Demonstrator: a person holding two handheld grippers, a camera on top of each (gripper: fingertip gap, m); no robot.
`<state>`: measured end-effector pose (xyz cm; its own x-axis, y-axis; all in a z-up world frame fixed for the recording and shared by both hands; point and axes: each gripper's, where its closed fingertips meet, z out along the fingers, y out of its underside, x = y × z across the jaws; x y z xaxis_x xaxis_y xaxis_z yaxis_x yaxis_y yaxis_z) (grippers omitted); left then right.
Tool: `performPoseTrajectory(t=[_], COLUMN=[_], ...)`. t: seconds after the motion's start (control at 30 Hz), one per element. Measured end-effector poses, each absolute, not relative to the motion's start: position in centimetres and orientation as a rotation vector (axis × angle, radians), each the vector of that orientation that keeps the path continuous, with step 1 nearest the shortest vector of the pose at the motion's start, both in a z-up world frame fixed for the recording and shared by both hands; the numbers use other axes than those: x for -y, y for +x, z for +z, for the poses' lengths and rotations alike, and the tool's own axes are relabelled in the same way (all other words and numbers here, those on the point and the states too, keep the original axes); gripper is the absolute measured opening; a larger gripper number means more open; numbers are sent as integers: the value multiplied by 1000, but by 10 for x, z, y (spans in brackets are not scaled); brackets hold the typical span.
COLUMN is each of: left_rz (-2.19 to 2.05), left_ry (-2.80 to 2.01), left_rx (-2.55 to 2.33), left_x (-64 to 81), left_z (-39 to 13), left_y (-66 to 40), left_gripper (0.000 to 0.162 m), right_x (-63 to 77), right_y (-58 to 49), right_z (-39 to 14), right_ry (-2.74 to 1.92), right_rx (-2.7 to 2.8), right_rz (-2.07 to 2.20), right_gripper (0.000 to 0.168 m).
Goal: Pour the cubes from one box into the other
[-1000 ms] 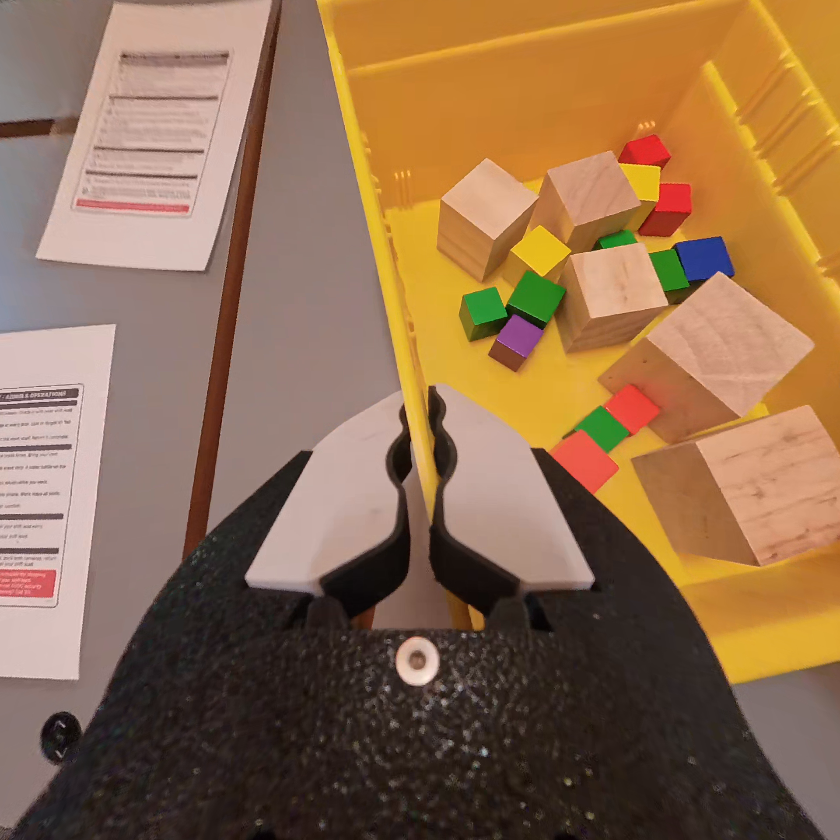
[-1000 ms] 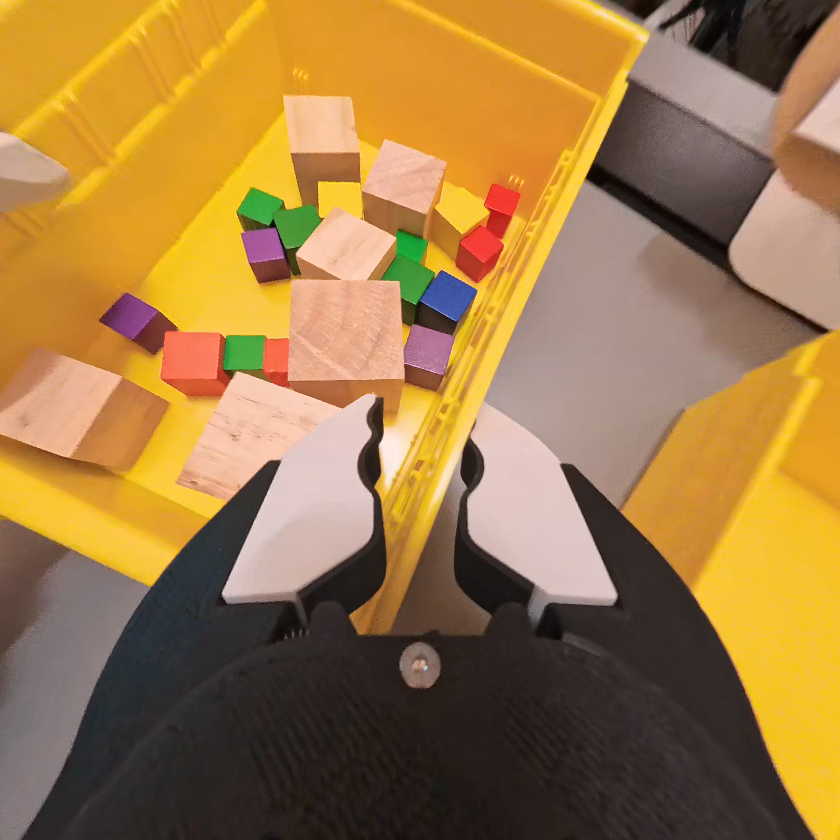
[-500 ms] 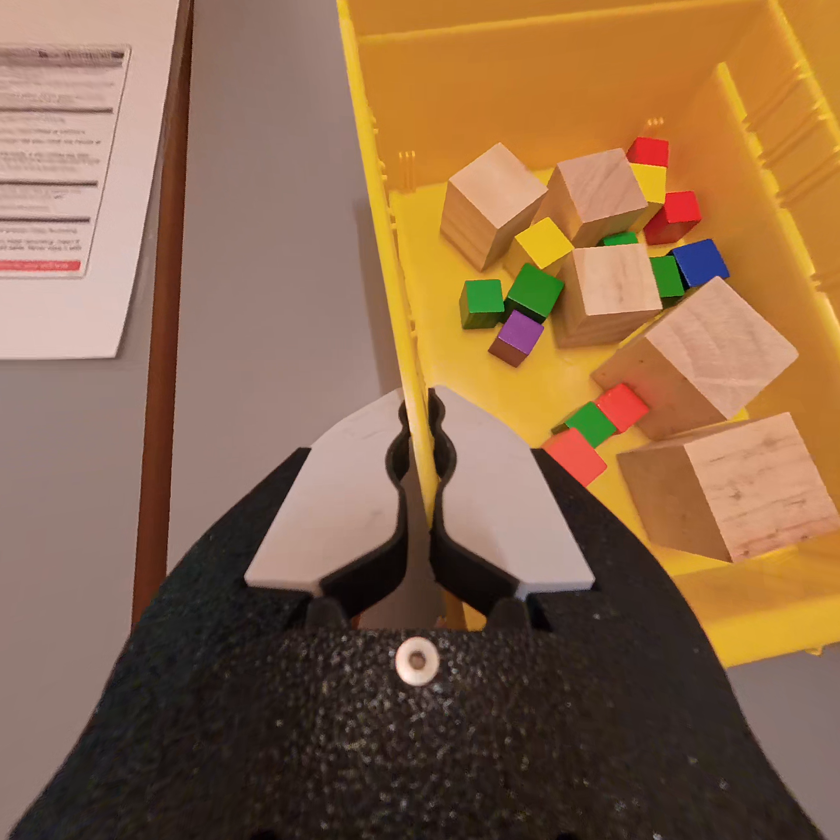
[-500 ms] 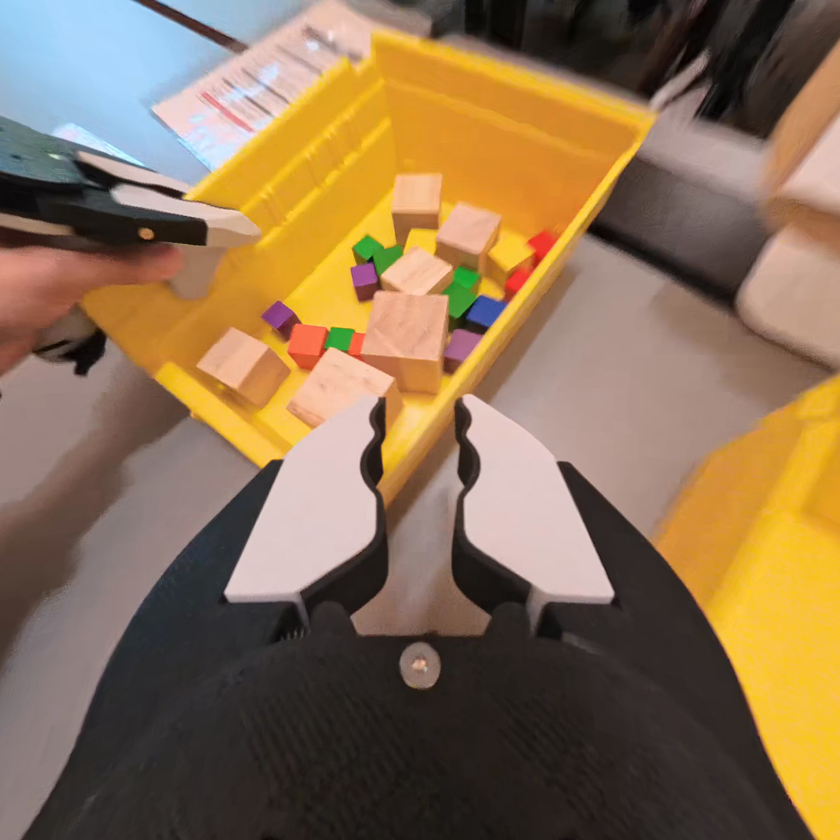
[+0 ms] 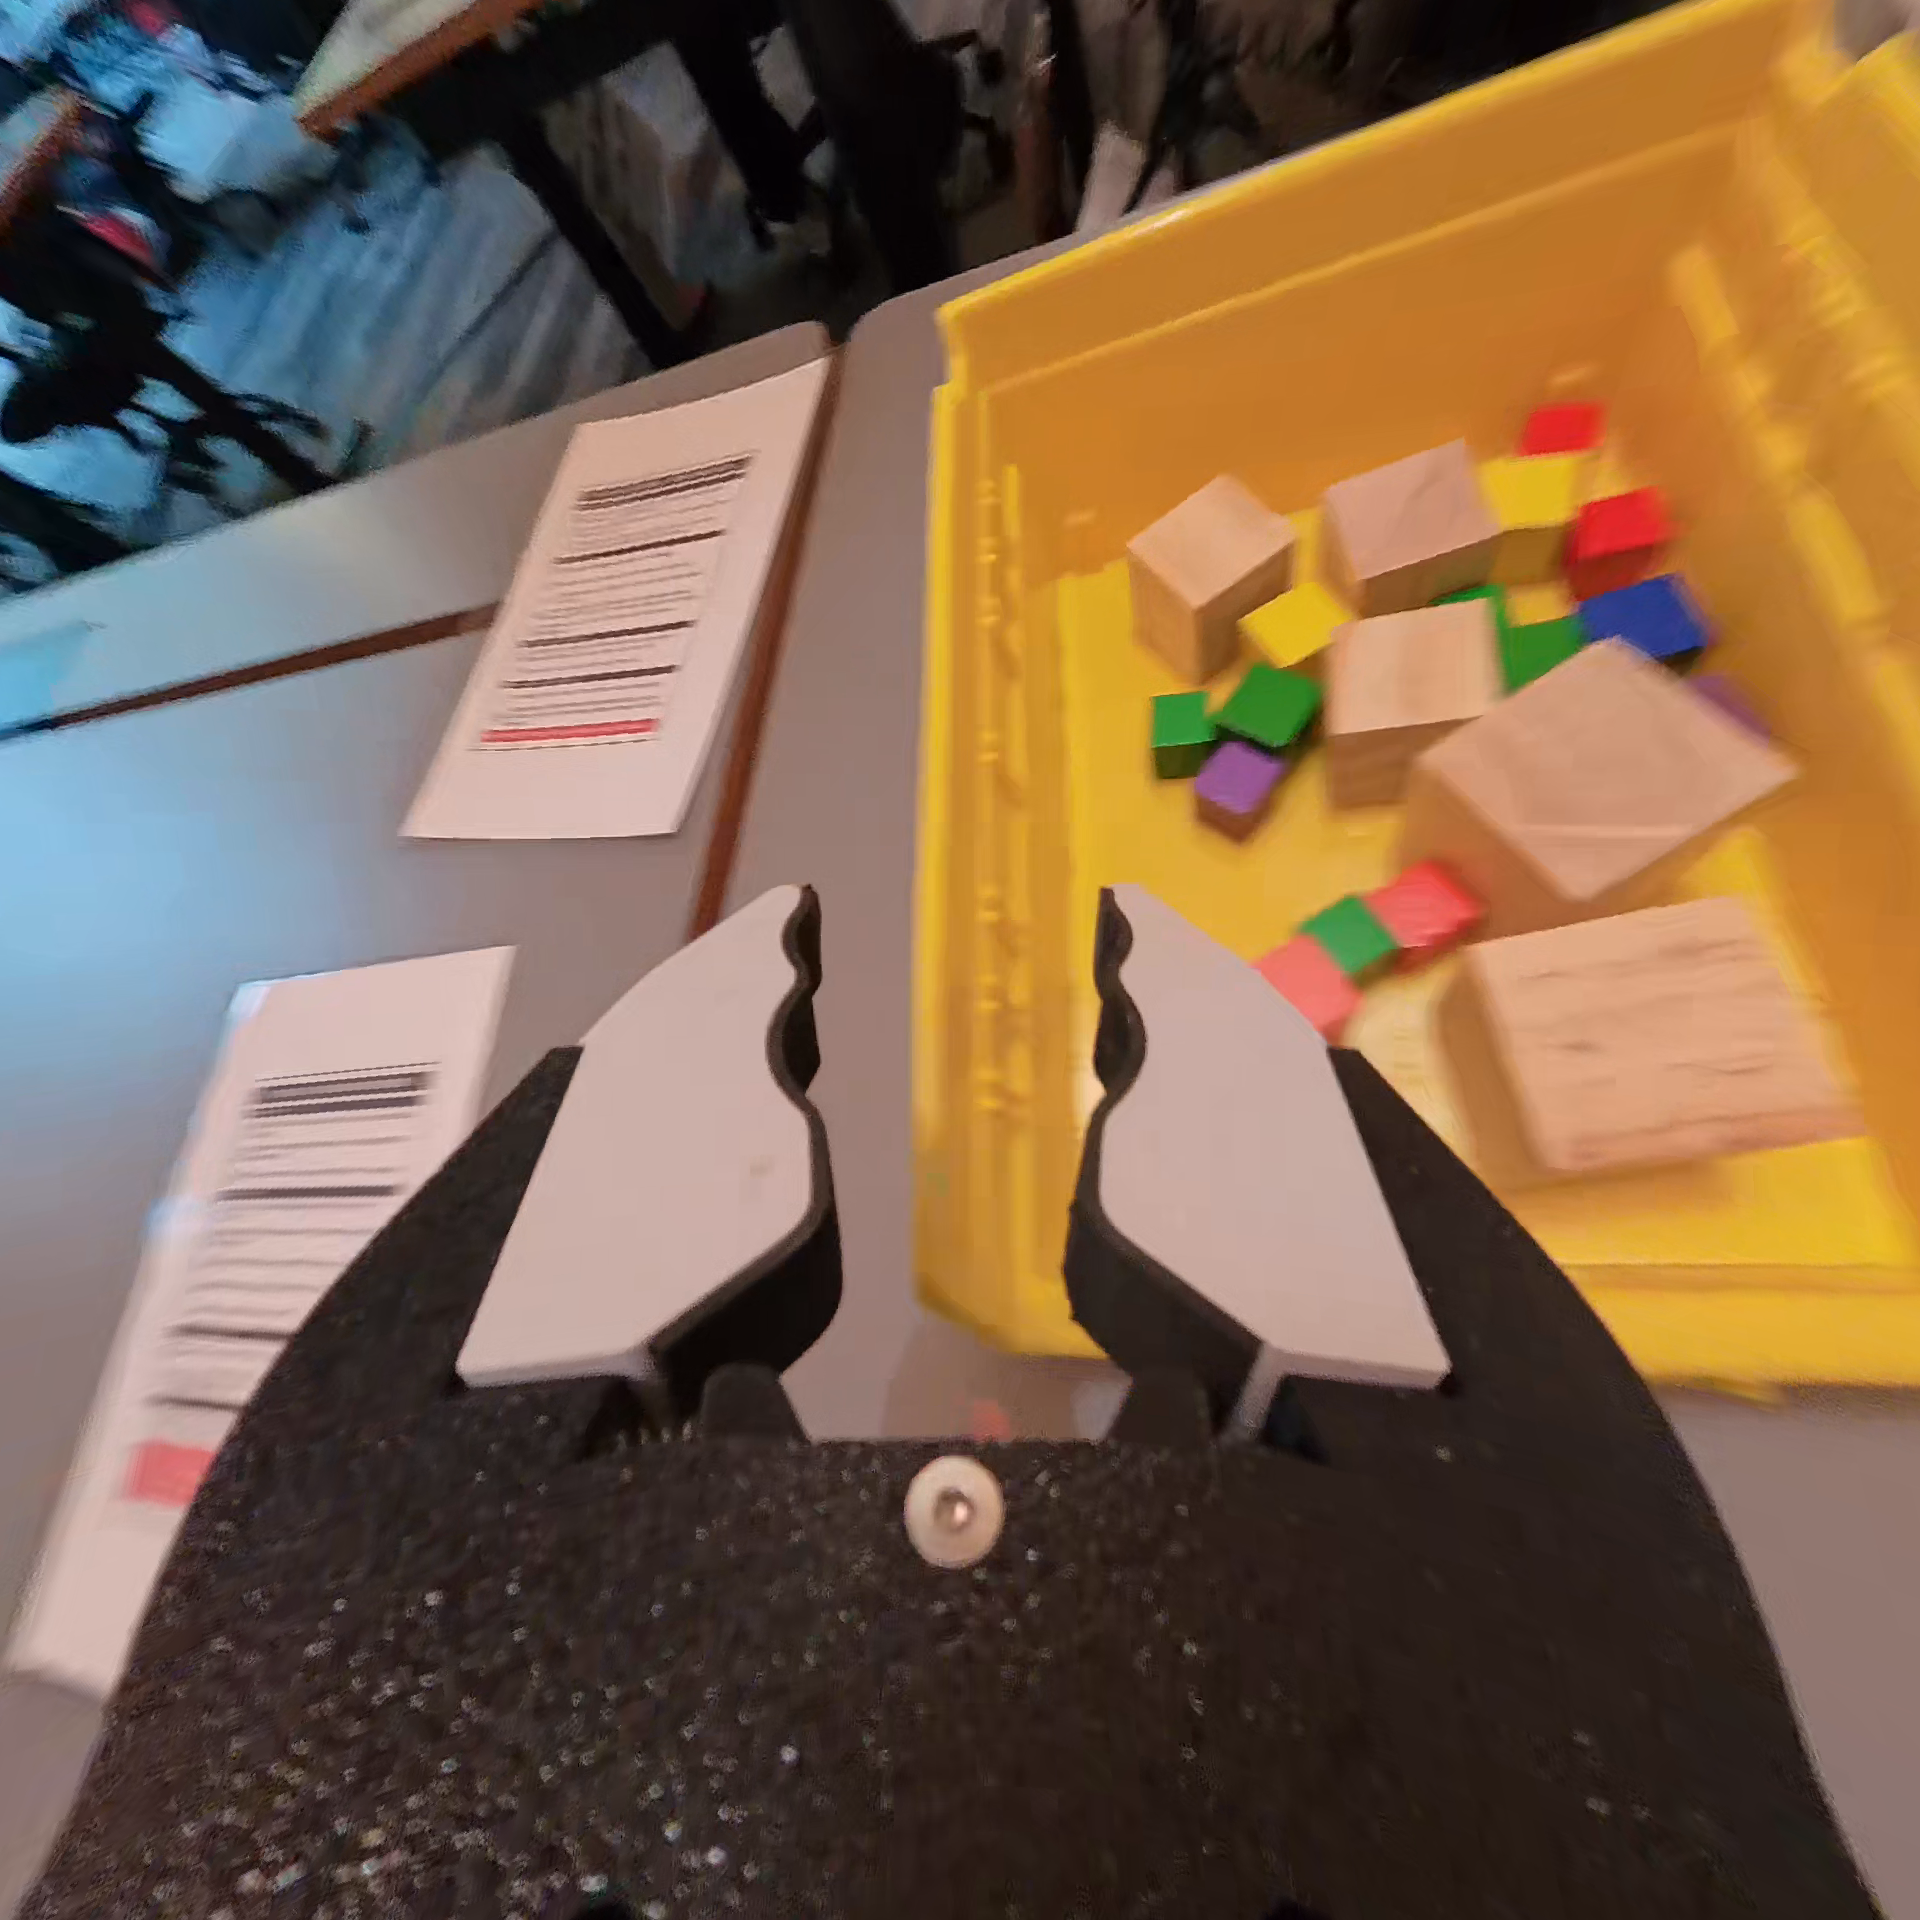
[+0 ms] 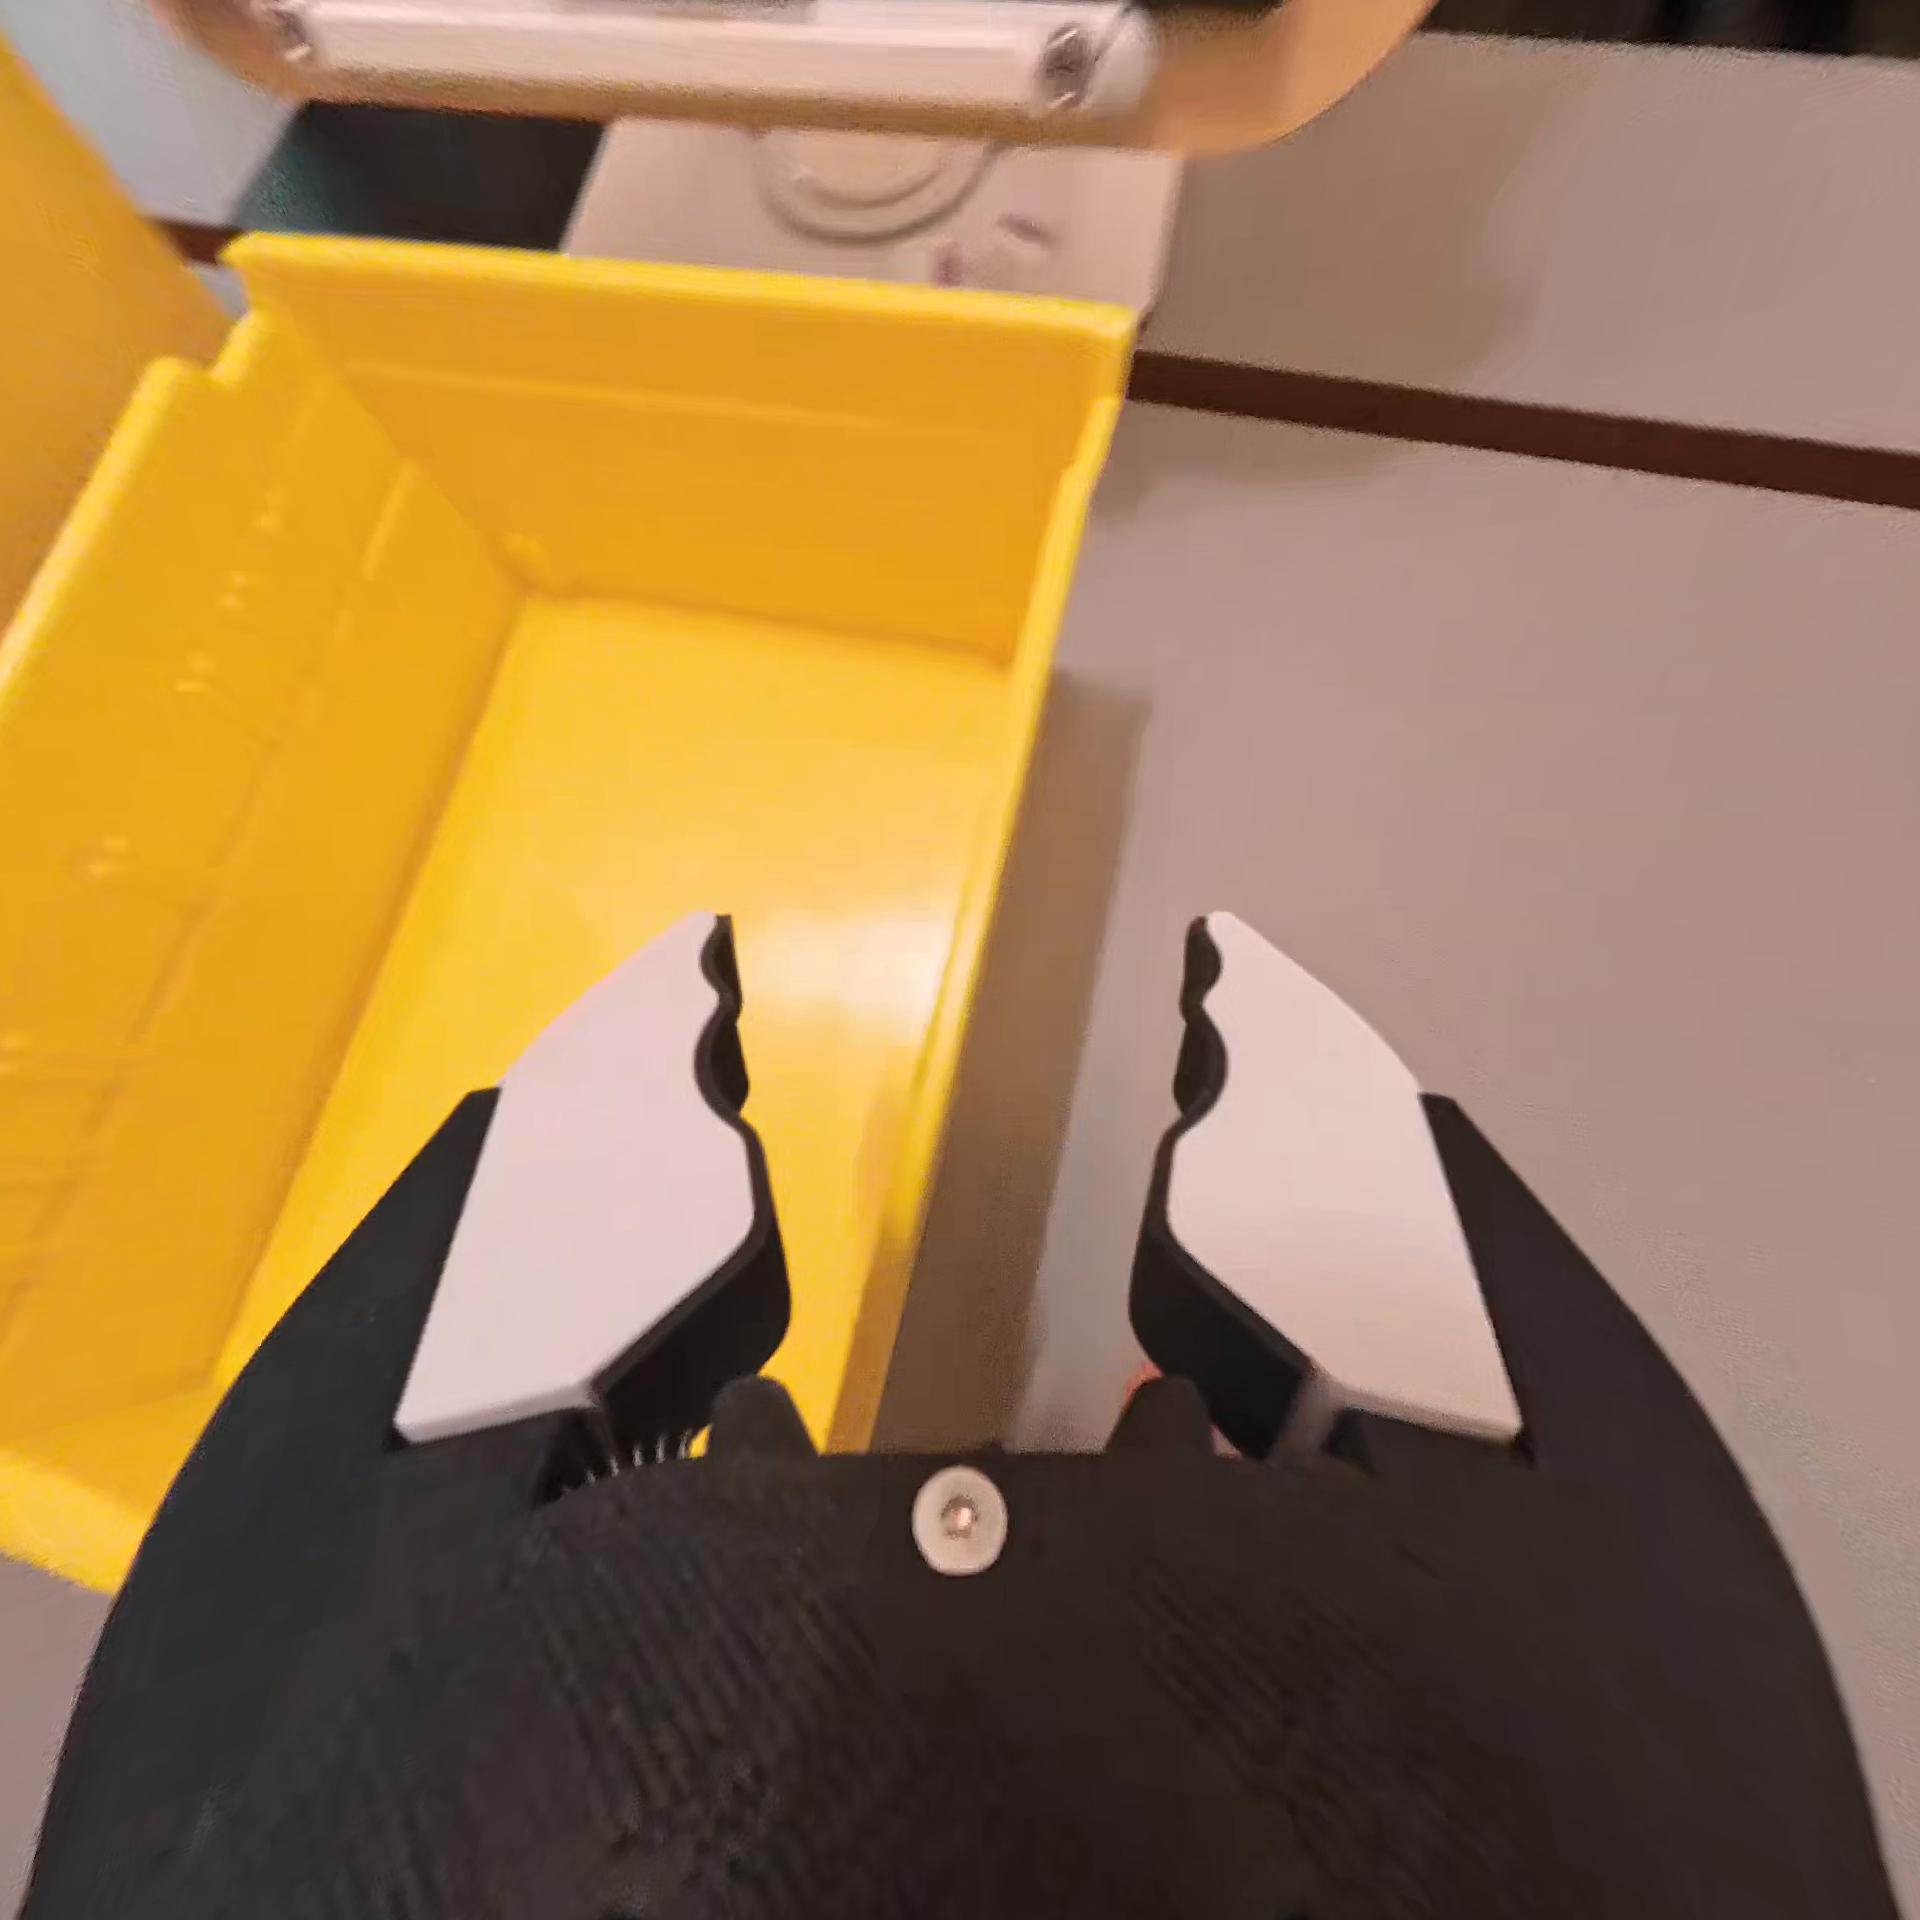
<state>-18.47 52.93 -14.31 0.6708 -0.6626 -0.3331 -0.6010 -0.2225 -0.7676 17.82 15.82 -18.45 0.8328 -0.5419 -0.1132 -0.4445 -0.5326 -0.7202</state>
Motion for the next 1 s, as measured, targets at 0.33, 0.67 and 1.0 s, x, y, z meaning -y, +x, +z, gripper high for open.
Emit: performPoseTrajectory(t=[0.33,0.67,1.0], left_rz=[-137,-283,-370], left_ry=[-1923,-1945,-1958], left_rx=[-931,-929,-938], left_x=[-488,-473,-454], left_z=[-150,-159,-161], left_y=[-192,-184,-164], left_gripper=[45,44,43], right_x=[-108,83,80], right_y=[232,421,476], right_z=[-201,-201,-204], right_ry=[-2338,-2223,-2234], right_rx=[-614,-1011,-876], right_rz=[-260,-451,-452], right_gripper=[5,5,6])
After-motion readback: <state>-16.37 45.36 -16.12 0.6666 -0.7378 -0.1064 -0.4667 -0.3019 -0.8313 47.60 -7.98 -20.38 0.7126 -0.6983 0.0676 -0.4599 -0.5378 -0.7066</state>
